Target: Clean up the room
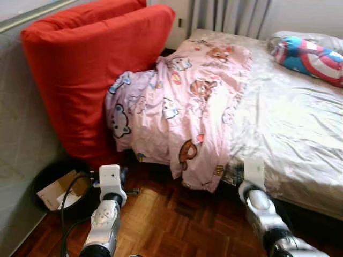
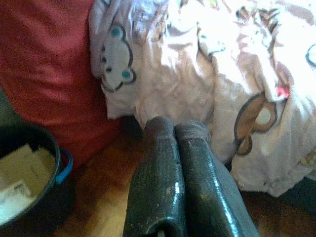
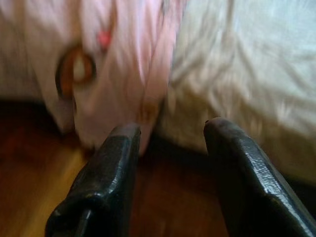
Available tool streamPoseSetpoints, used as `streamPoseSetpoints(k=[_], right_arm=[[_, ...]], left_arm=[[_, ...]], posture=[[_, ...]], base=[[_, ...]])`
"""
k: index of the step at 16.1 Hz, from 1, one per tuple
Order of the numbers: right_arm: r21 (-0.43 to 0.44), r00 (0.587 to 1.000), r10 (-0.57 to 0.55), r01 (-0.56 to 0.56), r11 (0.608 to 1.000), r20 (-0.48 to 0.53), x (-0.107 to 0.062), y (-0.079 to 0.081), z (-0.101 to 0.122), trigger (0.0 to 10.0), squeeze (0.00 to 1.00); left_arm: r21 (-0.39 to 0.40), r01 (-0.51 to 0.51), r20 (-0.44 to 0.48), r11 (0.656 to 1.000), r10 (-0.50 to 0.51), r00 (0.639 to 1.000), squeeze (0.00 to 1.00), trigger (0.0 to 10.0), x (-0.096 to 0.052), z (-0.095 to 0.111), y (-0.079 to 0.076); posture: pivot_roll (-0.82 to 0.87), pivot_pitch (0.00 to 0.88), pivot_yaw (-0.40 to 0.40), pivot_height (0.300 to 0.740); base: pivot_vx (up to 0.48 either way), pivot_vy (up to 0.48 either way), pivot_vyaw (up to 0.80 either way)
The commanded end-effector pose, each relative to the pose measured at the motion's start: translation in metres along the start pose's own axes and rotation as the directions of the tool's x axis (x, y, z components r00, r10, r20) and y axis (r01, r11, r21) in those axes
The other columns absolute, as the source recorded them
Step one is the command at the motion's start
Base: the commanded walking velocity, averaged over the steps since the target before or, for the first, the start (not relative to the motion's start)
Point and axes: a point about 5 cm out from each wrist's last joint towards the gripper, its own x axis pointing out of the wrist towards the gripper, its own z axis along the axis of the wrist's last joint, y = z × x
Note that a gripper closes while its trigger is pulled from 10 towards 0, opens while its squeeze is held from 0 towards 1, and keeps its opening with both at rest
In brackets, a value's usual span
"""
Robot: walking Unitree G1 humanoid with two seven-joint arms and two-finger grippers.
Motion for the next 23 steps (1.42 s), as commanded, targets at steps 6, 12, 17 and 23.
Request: streamPoseSetpoints(k=[6, 12, 17, 23], right_arm=[[0.104, 0.931, 0.123, -0.092, 0.990, -0.343, -0.046, -0.017, -0.109, 10.0, 0.00], [0.164, 0.924, 0.136, -0.081, 0.983, -0.358, -0.057, -0.002, -0.125, 10.0, 0.00], [0.131, 0.926, 0.156, -0.117, 0.984, -0.345, -0.055, 0.003, -0.121, 10.0, 0.00], [0.125, 0.925, 0.130, -0.091, 0.988, -0.358, -0.054, 0.005, -0.121, 10.0, 0.00]], left_arm=[[-0.112, -0.084, -0.333, 0.990, 0.042, 0.942, 0.00, 10.0, -0.019, -0.052, 0.021], [-0.019, 0.017, -0.568, 1.000, -0.025, 0.823, 0.00, 10.0, -0.053, -0.097, 0.014], [0.065, 0.039, -0.659, 0.997, 0.014, 0.752, 0.00, 10.0, -0.074, -0.114, 0.026], [0.099, 0.098, -0.676, 0.990, -0.005, 0.737, 0.00, 10.0, -0.070, -0.112, 0.027]], posture=[[-0.02, 0.066, -0.031, 0.740], [-0.02, 0.068, -0.016, 0.740], [-0.02, 0.056, -0.015, 0.740], [-0.06, 0.000, 0.022, 0.740]], base=[[0.000, 0.000, 0.00], [0.000, 0.000, 0.00], [0.000, 0.000, 0.00], [0.000, 0.000, 0.00]])
